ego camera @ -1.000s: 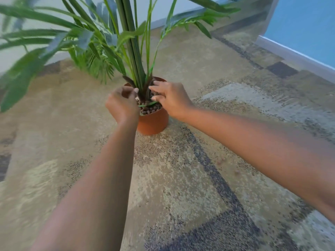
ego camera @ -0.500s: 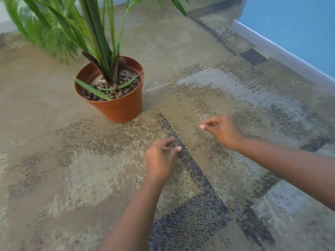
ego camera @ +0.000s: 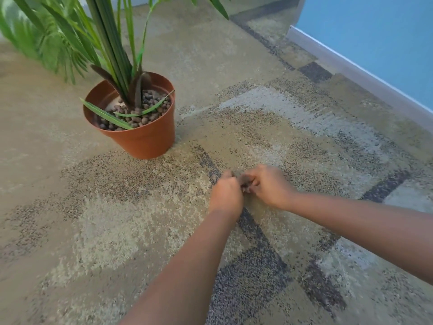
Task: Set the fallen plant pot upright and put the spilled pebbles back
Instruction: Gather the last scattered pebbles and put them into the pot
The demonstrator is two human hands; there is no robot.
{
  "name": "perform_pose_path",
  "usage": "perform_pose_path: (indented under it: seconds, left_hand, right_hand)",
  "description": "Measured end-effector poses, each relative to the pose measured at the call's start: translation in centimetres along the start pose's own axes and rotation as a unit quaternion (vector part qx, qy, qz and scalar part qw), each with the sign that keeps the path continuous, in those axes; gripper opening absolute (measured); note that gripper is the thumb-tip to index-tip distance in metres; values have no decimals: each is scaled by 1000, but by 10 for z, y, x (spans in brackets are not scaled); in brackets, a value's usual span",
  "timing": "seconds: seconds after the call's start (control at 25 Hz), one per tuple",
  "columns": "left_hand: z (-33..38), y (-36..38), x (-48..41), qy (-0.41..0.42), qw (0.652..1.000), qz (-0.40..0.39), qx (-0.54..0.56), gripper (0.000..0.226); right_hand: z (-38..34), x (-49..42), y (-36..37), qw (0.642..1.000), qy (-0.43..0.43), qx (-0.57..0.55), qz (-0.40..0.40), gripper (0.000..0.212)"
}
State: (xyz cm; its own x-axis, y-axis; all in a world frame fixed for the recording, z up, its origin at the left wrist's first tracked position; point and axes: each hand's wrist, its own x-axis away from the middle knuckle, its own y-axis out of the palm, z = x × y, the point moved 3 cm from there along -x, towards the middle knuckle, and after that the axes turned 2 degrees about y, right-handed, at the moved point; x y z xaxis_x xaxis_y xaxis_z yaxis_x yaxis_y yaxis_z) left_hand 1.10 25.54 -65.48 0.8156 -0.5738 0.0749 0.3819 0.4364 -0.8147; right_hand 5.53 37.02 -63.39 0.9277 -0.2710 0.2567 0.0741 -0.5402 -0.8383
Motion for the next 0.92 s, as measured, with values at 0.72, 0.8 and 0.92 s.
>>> perform_pose_path:
  seconds: [0.72,0.8,0.92]
  left_hand:
    - [-41,-230,-19,-150,893,371,205,27]
    - [-62,-251,-28,-172,908,342,168,44]
    - [-79,-252,-13,-202,908,341,134,32]
  right_hand:
    - [-197,-79,-95,930,-54,-353,89,41]
    - [-205,-82,-86,918,-26,-386,90,51]
    - [-163,-49,-50,933,29,-353,60,41]
